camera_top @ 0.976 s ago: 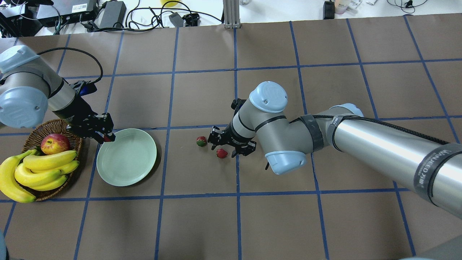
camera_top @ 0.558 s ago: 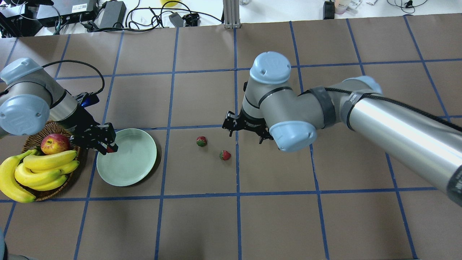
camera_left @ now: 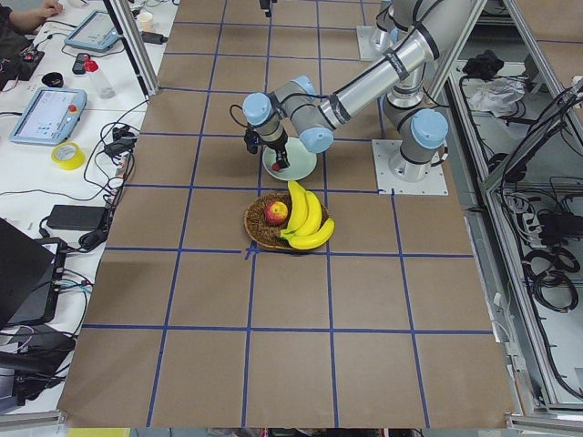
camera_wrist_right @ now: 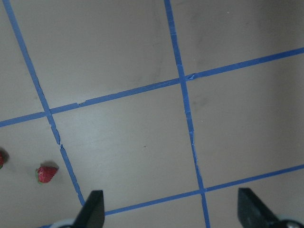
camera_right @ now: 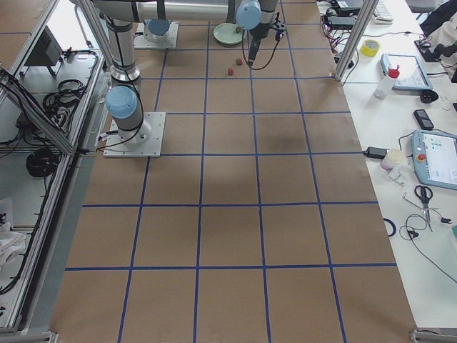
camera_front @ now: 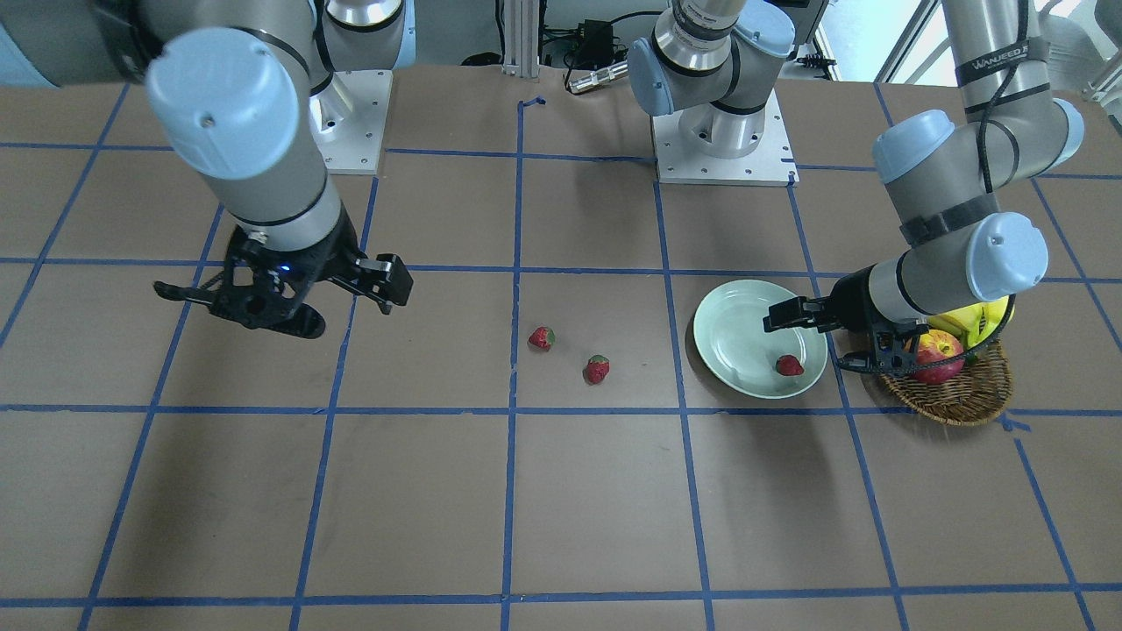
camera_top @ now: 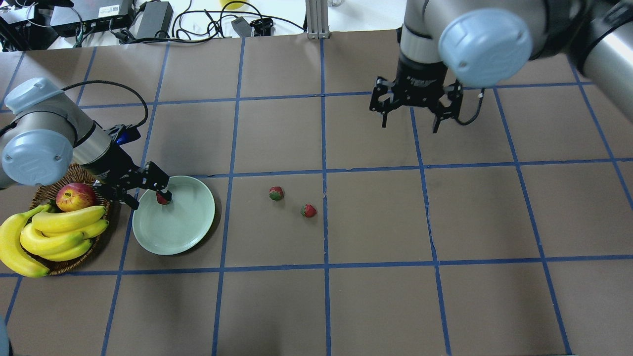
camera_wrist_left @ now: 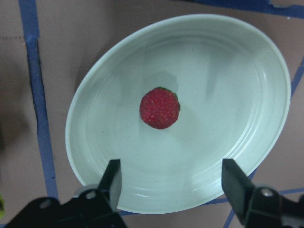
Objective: Collect all strawberries into plate
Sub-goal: 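Drop the strawberry on the plate with the left gripper while the right releases its own, then grasp the next strawberry with the left gripper and drop it on the plate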
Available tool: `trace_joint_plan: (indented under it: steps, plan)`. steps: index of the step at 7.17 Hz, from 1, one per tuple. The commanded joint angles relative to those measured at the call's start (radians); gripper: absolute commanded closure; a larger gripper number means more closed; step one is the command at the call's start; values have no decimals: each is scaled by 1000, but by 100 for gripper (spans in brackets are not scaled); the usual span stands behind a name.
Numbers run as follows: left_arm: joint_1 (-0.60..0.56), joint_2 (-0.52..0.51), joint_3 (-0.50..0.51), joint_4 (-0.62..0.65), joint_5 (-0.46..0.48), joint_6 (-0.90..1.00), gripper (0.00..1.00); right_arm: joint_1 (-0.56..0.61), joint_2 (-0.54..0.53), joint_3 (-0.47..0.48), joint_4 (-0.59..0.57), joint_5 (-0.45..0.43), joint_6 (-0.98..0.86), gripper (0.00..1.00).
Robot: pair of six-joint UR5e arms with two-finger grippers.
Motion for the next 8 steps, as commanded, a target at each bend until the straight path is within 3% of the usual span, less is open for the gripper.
trace_joint_plan:
  steps: [1, 2, 4, 5, 6, 8]
  plan:
    - [-159, 10, 75, 4, 5, -115, 0, -14, -65, -85, -16, -8, -66, 0]
    - [-237, 7, 94, 41, 4, -165, 0, -14, -72, -72, -51, -13, -88, 0]
    - [-354, -25, 78, 197, 2, -205, 0, -27, -94, 72, -269, 4, -123, 0]
    - [-400, -37, 39, 311, 1, -207, 0, -25, -125, 100, -314, 4, -123, 0]
    - [-428, -57, -25, 426, -27, -207, 0, -20, -166, 116, -192, 3, -123, 0]
    - [-443, -97, -101, 568, -62, -207, 0, -20, -182, 120, -155, -7, -129, 0]
